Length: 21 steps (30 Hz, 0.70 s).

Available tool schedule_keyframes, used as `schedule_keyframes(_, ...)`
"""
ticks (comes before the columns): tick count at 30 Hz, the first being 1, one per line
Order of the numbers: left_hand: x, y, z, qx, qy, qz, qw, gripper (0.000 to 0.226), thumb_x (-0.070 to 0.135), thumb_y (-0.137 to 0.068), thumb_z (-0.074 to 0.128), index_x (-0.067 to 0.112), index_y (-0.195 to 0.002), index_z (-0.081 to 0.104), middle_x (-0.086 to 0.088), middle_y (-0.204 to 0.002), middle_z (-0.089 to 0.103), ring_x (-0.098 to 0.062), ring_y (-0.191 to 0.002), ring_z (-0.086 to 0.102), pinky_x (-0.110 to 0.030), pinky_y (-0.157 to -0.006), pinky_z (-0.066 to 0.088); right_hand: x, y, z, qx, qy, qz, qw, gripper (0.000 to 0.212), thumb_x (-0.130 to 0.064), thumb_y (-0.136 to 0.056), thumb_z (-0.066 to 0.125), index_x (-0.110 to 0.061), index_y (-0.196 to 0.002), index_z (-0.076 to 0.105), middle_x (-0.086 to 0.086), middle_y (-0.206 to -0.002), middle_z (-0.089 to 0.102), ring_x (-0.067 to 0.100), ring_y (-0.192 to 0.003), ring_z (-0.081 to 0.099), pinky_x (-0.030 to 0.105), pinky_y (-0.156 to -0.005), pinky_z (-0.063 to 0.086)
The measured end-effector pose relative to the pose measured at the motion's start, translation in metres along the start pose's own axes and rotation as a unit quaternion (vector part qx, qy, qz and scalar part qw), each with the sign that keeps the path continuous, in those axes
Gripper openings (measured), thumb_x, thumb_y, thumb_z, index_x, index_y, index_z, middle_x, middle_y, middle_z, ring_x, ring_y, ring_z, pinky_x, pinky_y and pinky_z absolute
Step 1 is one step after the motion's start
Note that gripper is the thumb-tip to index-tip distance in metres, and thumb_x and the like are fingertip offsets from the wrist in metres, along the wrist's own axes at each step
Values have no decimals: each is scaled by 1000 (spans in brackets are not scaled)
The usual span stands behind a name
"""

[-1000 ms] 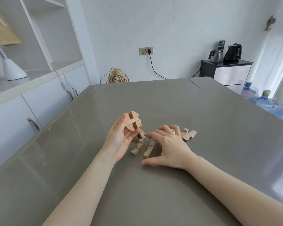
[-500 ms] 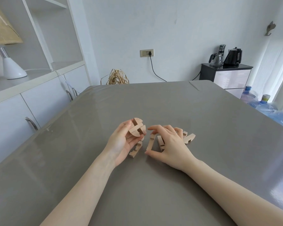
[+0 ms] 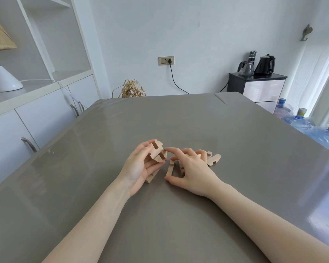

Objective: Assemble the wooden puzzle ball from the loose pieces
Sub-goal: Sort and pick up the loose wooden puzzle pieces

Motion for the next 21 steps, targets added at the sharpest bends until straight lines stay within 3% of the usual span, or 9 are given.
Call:
schedule_keyframes(5,1,3,2,-7,-24,13,1000,28,19,-100,42,11,-122,56,-17,-110,66,-34,-101,66,-36,-85,55,1,1,-7,-2,-41,24,999,57,-55,-81,62,-41,-132,40,-13,-119,59,6,-121,37,31,-99,12)
schedule_keyframes(7,1,3,5,-12,-21,18,1000,26,19,-100,43,12,-120,57,-15,-109,67,-33,-101,65,-36,-84,56,5,-1,-13,19,-61,46,997,46,-54,-84,59,-36,-125,49,-16,-110,57,5,-120,38,32,-100,14)
schedule_keyframes(11,0,5,8,-31,-2,14,999,24,16,-99,44,14,-119,58,-12,-107,66,-31,-99,64,-35,-81,57,26,-7,-35,5,-70,123,990,23,-34,-86,61,-30,-109,62,-22,-97,58,10,-115,43,31,-94,17)
schedule_keyframes(13,-1,6,10,-42,9,6,999,26,15,-99,43,12,-121,57,-13,-108,66,-32,-99,63,-33,-78,58,40,-7,-48,-25,-152,180,972,24,-28,-79,67,-31,-102,65,-25,-91,58,10,-109,49,35,-100,28)
schedule_keyframes(16,-2,8,13,-54,29,-6,998,25,15,-99,42,11,-119,57,-16,-108,64,-32,-95,64,-31,-70,59,55,-5,-61,-55,-252,215,942,30,-12,-77,67,-30,-101,67,-13,-108,64,13,-114,52,31,-91,45)
schedule_keyframes(19,-3,8,14,-56,33,-12,998,23,15,-99,43,10,-116,58,-17,-110,63,-37,-102,62,-34,-75,59,58,-1,-65,-115,-250,221,936,32,-9,-76,72,-29,-101,71,-4,-110,60,16,-111,53,20,-80,44)
schedule_keyframes(21,-4,7,14,-54,31,-16,998,22,16,-98,44,10,-114,59,-17,-111,63,-38,-106,61,-37,-82,58,57,0,-63,-119,-223,224,941,26,-17,-74,75,-36,-91,73,1,-109,62,18,-105,56,24,-86,43)
Point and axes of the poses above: each hand's wrist, its own y-axis away from the middle knuckle, its own z-axis out of the palm, x = y × z, the point moved 1 cm from there along -y, towards the middle knuckle
